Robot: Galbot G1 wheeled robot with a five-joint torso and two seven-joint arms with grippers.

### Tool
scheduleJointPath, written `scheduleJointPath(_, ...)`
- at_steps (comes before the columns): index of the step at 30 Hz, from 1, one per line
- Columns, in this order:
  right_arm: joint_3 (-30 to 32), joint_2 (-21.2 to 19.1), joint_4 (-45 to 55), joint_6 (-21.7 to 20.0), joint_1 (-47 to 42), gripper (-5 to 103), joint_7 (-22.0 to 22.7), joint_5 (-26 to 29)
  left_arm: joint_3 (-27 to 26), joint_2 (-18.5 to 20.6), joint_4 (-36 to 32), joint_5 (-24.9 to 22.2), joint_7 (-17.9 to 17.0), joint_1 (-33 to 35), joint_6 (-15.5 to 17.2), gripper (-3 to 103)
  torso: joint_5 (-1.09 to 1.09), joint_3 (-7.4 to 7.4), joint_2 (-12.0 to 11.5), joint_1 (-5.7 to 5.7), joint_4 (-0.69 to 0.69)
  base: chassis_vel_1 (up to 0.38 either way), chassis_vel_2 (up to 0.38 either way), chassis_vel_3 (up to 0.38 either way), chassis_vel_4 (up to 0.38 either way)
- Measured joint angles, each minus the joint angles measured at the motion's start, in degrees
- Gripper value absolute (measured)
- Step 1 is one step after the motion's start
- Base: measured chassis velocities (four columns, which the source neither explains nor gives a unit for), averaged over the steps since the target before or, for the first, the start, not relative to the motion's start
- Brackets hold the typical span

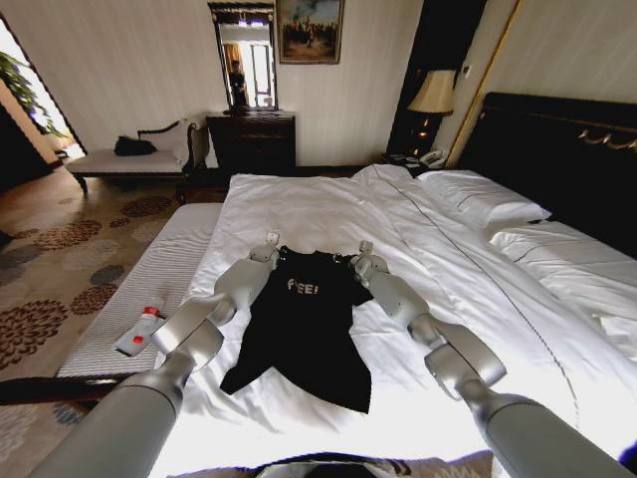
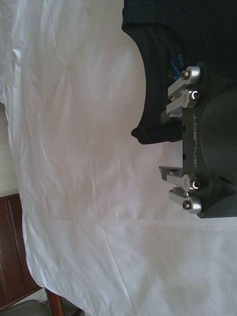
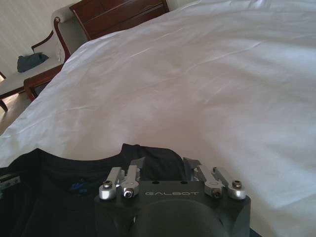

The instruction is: Fold the clothes on the bed.

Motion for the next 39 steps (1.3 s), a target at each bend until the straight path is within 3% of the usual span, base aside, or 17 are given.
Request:
scheduleJointPath(1, 0.0, 0.0, 0.0, 0.0, 0.0, 42, 0.0, 0.0, 0.0, 0.0, 0.0, 0.0, 0.0, 0.0, 0.0, 44, 0.0, 0.0, 0.0, 0.0, 0.0, 0.0, 0.0, 0.0, 0.0)
scheduleJointPath(5, -0.14, -1.58, 3.31, -0.52, -0.58, 65, 1.61, 1.79, -0.9, 0.57, -1.32, 0.41, -1.13, 0.03, 0.72, 66, 0.0, 0.0, 0.0, 0.01, 0.02, 0.0, 0.0, 0.0, 0.0)
scheduleJointPath(6, -0.12, -2.38, 4.82, -0.76, -0.94, 70, 2.17, 2.64, -0.98, 1.31, -2.92, -0.36, -1.89, 0.36, 1.16, 66, 0.0, 0.0, 0.0, 0.0, 0.0, 0.0, 0.0, 0.0, 0.0)
scheduleJointPath(8, -0.09, -2.76, 5.57, -0.9, -1.15, 70, 2.43, 3.09, -0.97, 1.58, -3.49, -0.67, -2.13, 0.49, 1.31, 72, 0.0, 0.0, 0.0, 0.01, 0.0, 0.0, 0.0, 0.0, 0.0)
scheduleJointPath(10, 0.73, -6.06, 11.29, -1.94, -3.23, 80, 4.39, 6.53, -0.01, 5.55, -10.54, -4.64, -4.65, 2.6, 2.6, 83, 0.01, 0.0, 0.0, 0.0, 0.0, 0.0, 0.0, 0.0, 0.0)
scheduleJointPath(12, 0.94, -6.97, 12.51, -2.1, -3.78, 86, 4.76, 7.15, 0.44, 6.82, -12.44, -5.48, -5.07, 3.28, 2.78, 83, 0.0, 0.0, 0.0, 0.0, 0.01, 0.0, 0.0, 0.0, 0.0)
scheduleJointPath(14, 2.06, -10.81, 16.73, -2.63, -6.37, 96, 6.35, 9.32, 1.47, 11.34, -18.36, -7.45, -6.48, 5.61, 3.18, 93, 0.01, 0.0, 0.0, 0.0, 0.01, 0.0, 0.0, 0.0, 0.0)
scheduleJointPath(16, 3.13, -13.66, 19.99, -3.19, -8.68, 98, 7.6, 11.16, 0.92, 14.07, -23.23, -9.17, -8.01, 7.98, 3.72, 99, -0.01, 0.0, 0.0, 0.0, 0.02, 0.0, 0.0, 0.0, 0.0)
scheduleJointPath(21, 6.07, -18.16, 26.15, -3.98, -13.72, 100, 9.08, 13.48, -0.89, 18.92, -34.19, -13.03, -9.97, 12.4, 4.11, 100, 0.01, 0.0, 0.0, 0.0, -0.03, 0.0, 0.0, 0.0, 0.0)
scheduleJointPath(27, 10.22, -22.4, 34.39, -4.44, -19.93, 100, 10.33, 15.32, -2.14, 24.41, -43.89, -16.12, -9.95, 17.13, 2.6, 100, 0.0, -0.01, 0.0, -0.01, -0.01, 0.0, 0.0, 0.0, 0.0)
scheduleJointPath(30, 13.83, -25.26, 41.27, -5.02, -24.68, 100, 11.87, 16.88, -5.67, 29.7, -52.48, -17.01, -8.46, 23.21, 0.65, 100, -0.02, -0.01, 0.01, -0.01, -0.01, 0.0, 0.0, 0.0, 0.0)
scheduleJointPath(31, 13.83, -25.26, 41.27, -5.02, -24.68, 100, 11.87, 16.88, -5.67, 29.7, -52.48, -17.01, -8.46, 23.21, 0.65, 100, -0.02, -0.01, 0.01, -0.01, -0.01, 0.0, 0.0, 0.0, 0.0)
scheduleJointPath(35, 17.66, -27.9, 47.97, -5.27, -30.4, 100, 12.7, 18.12, -12.77, 37.79, -62.42, -15.94, -6.25, 33.77, -0.73, 100, -0.01, -0.01, 0.01, -0.02, 0.03, 0.0, 0.0, 0.0, 0.0)
scheduleJointPath(36, 17.66, -27.9, 47.97, -5.27, -30.4, 100, 12.7, 18.12, -12.77, 37.79, -62.42, -15.94, -6.25, 33.77, -0.73, 100, -0.01, -0.01, 0.01, -0.02, 0.03, 0.0, 0.0, 0.0, 0.0)
scheduleJointPath(39, 18.81, -29.21, 51.97, -5.28, -33.59, 100, 12.81, 18.65, -20.22, 43.11, -68.76, -13.4, -4.83, 44.37, -1.24, 100, -0.04, -0.02, 0.01, -0.02, -0.01, 0.0, 0.0, 0.0, 0.0)
